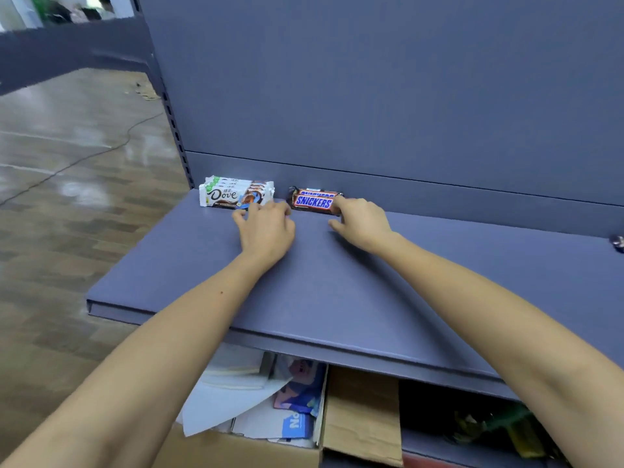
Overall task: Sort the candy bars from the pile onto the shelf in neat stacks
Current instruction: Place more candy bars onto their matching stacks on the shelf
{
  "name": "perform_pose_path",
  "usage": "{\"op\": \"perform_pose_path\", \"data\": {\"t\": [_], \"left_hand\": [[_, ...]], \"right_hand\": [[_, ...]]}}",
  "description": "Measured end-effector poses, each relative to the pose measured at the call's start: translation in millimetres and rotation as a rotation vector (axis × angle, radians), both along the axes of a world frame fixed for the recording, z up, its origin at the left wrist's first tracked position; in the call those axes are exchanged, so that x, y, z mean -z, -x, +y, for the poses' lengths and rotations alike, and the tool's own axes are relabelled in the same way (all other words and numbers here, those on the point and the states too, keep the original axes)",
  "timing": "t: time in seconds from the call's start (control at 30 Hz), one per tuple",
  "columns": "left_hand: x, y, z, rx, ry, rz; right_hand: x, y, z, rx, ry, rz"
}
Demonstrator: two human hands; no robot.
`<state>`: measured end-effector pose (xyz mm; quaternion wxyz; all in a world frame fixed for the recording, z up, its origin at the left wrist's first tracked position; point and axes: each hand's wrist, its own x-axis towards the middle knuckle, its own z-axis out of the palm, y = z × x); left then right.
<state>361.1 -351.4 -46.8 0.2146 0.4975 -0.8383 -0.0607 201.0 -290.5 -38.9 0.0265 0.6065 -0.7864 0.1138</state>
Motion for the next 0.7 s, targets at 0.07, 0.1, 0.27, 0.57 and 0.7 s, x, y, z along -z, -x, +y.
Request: {"op": "perform_pose_path", "data": {"t": [0.07,0.1,0.27,0.57,0.7], "left_hand": [[-8,48,23,0.113,-0.004,0.005],[-9,72,37,0.171,-0.011,0.001],[-3,186,122,0.467,-0.038,-0.089],[-5,325,259,0.743,-0.109,-0.111],[-1,363,290,0.73,-0.146,-0.097]], "right_hand": [[0,34,30,0.052,-0.016,-0.014],[0,52,49,0.089,-0.023,-0.022],[-1,147,153,0.341,-0.005,-0.101],[-4,276,314,0.682,0.201,-0.106],[-1,304,345,0.824,0.095,-0.132]]}}
